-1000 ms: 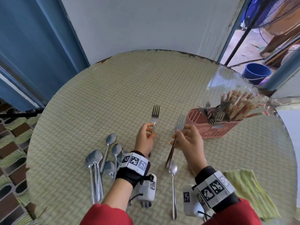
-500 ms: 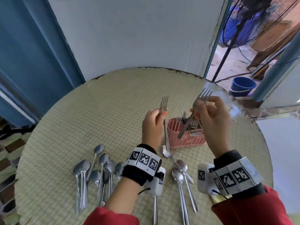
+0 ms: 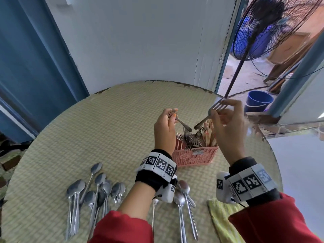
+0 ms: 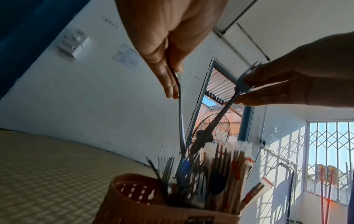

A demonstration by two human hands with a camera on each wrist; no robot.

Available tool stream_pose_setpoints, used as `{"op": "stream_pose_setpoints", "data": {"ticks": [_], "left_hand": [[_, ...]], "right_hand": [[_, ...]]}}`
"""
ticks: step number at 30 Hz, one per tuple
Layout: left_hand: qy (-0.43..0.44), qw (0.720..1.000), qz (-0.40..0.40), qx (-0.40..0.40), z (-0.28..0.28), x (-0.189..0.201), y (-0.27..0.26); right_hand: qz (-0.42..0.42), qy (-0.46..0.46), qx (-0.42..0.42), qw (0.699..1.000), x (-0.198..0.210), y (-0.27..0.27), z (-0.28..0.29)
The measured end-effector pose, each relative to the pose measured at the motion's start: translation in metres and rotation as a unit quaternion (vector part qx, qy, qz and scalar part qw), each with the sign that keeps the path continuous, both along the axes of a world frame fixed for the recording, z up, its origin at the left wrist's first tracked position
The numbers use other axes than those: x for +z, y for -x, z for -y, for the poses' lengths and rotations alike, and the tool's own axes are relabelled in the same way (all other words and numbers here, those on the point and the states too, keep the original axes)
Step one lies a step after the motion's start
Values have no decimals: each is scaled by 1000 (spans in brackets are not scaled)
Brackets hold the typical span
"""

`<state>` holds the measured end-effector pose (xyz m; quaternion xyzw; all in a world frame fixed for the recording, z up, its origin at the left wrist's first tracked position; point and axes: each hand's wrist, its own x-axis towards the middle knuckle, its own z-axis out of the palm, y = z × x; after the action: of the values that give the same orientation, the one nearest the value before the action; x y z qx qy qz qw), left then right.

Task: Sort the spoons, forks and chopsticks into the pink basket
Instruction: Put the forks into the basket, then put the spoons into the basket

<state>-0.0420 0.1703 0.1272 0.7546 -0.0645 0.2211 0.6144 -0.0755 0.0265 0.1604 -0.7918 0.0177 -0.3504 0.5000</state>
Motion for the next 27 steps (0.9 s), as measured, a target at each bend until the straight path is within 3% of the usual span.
{"op": "stream_pose_setpoints", "data": {"ticks": [4,8,13,17,20,27], "left_hand": [[-68,995,-70,-22,9,-18,-7],[-84,963,-212,-146,13,-22,3],[-84,952,-241,-169,11,-28,17],[-78,964,-222,-127,-1,-33,32],[-49,979,-188,-63,-21,-42,55],[-4,974,-174,144,-105,-97,140]], "right_hand": [[-77,31,52,995,-26,-6,0],[-136,109,83,981,-40,-6,1],[-141,140,92,976,-48,1,-6],[-72,149,69,984,-50,17,-25],[-44,113,97,988,-57,29,-48],[-113,62,202,971,-101,67,-117]]}}
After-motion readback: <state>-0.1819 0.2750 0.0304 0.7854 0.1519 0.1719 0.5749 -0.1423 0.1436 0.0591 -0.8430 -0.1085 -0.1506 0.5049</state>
